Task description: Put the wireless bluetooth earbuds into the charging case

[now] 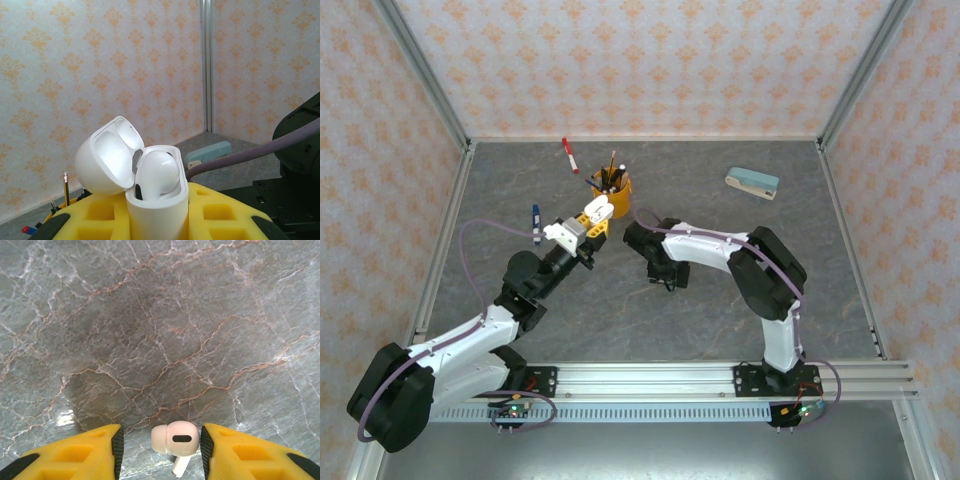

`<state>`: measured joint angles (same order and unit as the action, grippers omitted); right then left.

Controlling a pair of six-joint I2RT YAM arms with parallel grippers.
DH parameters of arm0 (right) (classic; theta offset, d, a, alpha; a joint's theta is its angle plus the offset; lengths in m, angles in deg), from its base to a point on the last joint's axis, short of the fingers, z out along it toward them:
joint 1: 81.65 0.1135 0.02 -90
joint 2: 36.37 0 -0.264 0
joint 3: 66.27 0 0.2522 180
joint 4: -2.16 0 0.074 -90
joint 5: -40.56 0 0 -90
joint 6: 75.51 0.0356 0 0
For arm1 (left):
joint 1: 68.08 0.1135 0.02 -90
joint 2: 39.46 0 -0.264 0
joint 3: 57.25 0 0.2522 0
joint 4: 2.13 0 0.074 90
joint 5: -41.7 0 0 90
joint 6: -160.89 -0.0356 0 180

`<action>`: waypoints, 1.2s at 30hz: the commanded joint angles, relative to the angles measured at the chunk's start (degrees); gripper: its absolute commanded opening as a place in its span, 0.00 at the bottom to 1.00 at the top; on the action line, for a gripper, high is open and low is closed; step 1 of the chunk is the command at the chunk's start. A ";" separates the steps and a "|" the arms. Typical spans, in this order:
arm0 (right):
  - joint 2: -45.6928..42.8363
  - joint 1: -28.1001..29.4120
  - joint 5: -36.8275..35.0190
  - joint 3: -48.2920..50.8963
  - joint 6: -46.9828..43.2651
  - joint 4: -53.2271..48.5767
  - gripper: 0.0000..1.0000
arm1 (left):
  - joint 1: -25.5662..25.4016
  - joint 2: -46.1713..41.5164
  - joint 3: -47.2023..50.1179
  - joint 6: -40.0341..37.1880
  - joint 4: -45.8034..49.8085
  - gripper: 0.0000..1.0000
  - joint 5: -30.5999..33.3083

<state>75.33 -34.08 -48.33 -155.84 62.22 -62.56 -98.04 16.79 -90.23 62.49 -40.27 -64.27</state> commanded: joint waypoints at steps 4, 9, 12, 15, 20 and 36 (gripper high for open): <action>-1.79 -1.33 -2.50 2.94 -0.88 -1.86 0.44 | 0.23 -0.24 -0.02 0.71 -2.76 0.00 0.47; -1.90 -1.39 -2.60 2.95 -1.27 -1.77 0.43 | 0.27 -0.09 -0.11 0.85 -2.83 0.00 0.40; -1.92 -1.43 -2.73 2.95 -1.40 -1.77 0.41 | 0.32 -0.09 -0.11 0.85 -2.84 0.00 0.30; -2.05 -1.56 -2.86 3.04 -1.41 -1.77 0.41 | 0.33 0.00 -0.22 0.85 -2.77 0.00 0.30; -2.36 -1.60 -2.95 3.41 -1.49 -1.77 0.39 | 0.29 0.17 -0.38 0.93 -2.75 0.00 0.11; -3.59 -2.22 -2.25 5.76 -1.85 -0.02 0.34 | 0.27 0.76 -0.64 1.37 -2.90 0.00 -0.32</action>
<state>72.47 -35.74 -48.55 -151.60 60.77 -60.00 -98.04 17.42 -90.23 63.41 -40.31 -64.31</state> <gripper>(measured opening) 0.344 0.219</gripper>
